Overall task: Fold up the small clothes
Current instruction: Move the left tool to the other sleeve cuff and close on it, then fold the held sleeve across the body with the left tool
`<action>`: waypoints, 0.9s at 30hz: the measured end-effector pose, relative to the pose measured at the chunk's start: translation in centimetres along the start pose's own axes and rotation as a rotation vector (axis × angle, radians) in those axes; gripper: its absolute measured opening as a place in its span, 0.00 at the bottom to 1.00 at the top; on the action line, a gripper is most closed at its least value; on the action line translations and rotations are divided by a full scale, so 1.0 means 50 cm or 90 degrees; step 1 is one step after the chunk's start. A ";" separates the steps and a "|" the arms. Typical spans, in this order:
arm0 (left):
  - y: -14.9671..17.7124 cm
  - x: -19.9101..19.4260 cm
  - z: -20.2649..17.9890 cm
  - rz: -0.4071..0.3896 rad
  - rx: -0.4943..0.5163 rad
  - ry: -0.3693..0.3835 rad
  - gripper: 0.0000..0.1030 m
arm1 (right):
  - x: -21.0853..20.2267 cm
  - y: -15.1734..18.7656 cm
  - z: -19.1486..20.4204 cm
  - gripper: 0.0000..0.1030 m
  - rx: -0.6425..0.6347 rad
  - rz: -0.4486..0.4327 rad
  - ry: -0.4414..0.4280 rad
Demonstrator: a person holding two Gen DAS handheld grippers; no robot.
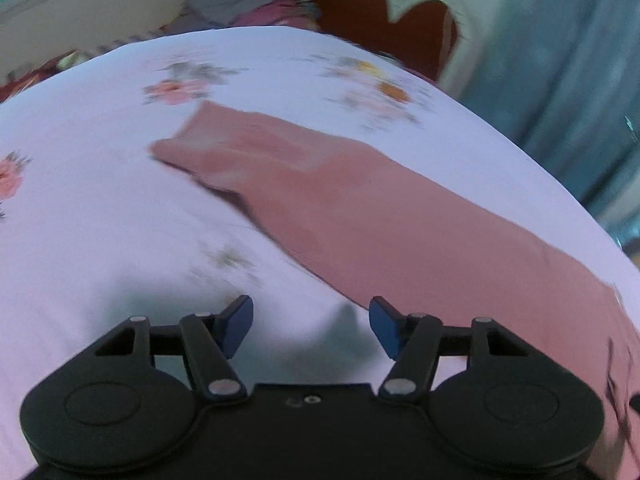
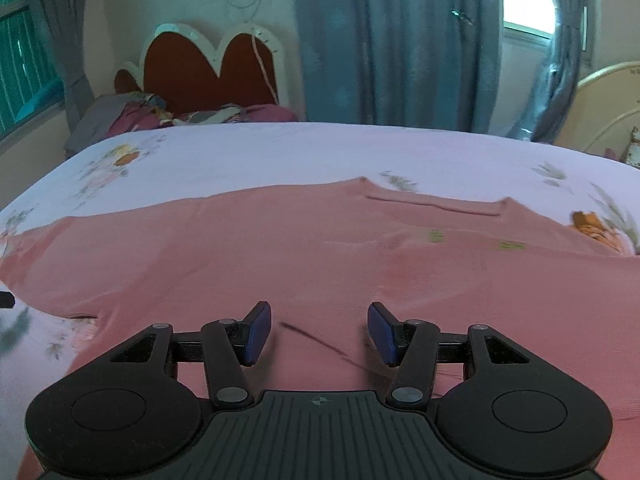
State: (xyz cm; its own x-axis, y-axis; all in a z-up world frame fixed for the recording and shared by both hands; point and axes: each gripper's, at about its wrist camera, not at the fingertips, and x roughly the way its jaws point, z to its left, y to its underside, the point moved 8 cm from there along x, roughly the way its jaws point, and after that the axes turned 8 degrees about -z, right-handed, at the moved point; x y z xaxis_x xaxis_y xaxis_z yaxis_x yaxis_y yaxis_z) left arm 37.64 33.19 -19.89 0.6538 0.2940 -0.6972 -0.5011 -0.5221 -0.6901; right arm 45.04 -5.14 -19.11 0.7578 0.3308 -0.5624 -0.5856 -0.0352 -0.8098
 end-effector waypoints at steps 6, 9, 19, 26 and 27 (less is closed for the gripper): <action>-0.063 0.059 0.094 -0.005 -0.095 0.018 0.60 | 0.028 -0.021 0.041 0.52 -0.002 -0.006 0.002; -0.090 0.085 0.113 -0.016 -0.132 0.029 0.58 | 0.045 -0.018 0.044 0.52 -0.004 0.002 0.014; -0.126 0.130 0.144 -0.061 -0.213 0.027 0.07 | 0.068 -0.010 -0.002 0.52 0.006 0.009 0.060; -0.155 0.063 0.028 -0.115 -0.097 0.102 0.06 | 0.093 0.025 -0.045 0.52 0.028 0.047 0.079; -0.159 0.046 -0.003 -0.123 -0.073 0.123 0.06 | 0.094 0.025 -0.048 0.52 0.029 0.043 0.076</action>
State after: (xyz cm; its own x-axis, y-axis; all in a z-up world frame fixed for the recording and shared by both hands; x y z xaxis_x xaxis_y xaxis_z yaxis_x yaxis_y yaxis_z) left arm 43.22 37.90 -15.96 0.8320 0.2452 -0.4976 -0.2965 -0.5614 -0.7726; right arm 48.54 -5.87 -23.16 0.7432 0.2141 -0.6339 -0.6472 -0.0103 -0.7623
